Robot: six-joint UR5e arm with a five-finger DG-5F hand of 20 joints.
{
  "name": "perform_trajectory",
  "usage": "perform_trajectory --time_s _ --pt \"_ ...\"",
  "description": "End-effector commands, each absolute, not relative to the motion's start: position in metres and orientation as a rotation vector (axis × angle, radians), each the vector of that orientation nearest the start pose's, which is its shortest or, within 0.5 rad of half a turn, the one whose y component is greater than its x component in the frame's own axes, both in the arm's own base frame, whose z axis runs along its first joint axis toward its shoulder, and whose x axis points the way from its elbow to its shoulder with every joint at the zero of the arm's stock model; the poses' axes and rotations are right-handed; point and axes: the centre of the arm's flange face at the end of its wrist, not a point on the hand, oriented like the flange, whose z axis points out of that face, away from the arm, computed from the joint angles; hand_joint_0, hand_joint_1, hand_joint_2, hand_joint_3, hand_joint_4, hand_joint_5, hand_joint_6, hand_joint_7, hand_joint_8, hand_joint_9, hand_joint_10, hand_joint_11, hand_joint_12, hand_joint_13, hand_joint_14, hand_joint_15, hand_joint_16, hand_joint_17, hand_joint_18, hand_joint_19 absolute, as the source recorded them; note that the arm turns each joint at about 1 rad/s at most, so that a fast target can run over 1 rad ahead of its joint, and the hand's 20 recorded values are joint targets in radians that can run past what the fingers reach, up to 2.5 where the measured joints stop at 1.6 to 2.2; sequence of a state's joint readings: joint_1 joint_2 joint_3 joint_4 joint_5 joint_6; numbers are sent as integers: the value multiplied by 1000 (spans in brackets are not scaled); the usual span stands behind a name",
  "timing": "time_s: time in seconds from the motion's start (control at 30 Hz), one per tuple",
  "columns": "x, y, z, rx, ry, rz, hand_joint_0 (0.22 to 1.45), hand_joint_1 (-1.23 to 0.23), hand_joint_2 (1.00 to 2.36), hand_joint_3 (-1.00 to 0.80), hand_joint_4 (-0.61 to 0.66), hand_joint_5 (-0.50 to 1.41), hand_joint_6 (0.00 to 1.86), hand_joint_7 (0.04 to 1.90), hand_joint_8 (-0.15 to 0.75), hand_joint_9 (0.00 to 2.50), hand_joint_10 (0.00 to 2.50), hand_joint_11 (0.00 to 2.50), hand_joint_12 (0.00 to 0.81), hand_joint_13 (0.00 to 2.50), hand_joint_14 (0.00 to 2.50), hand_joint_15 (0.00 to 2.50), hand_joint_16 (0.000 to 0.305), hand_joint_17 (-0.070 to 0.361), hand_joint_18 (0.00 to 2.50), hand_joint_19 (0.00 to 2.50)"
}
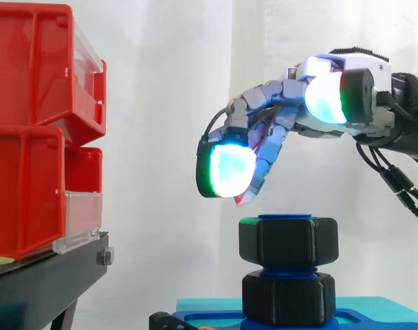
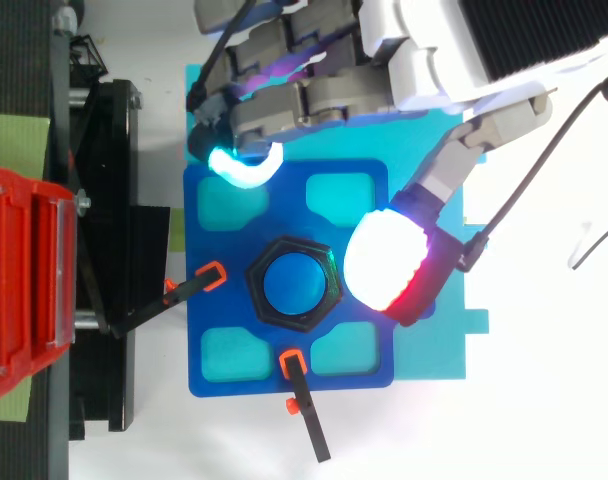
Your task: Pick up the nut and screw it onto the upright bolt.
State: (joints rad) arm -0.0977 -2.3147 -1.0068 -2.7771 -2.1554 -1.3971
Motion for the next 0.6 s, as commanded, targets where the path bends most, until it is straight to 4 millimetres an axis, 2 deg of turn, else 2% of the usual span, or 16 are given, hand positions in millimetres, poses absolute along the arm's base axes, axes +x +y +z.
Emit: perform_trajectory --time_s 0.0,0.07,0.33,0.57 --pt "765 -149 324 -302 1387 466 517 -89 1000 -500 260 -65 504 883 250 1081 0 0 242 679 0 0 27 61 430 113" --pt "768 -145 324 -300 1370 448 516 -88 1000 -500 256 -66 504 864 250 1068 0 0 244 669 0 0 27 62 430 111" --pt "762 -123 283 -266 1415 482 514 -85 1000 -500 243 -73 503 813 239 994 0 0 255 613 0 0 30 66 351 88" --pt "764 -109 282 -257 1426 500 512 -74 1000 -500 237 -77 503 797 242 936 0 0 271 554 0 0 31 69 287 59"
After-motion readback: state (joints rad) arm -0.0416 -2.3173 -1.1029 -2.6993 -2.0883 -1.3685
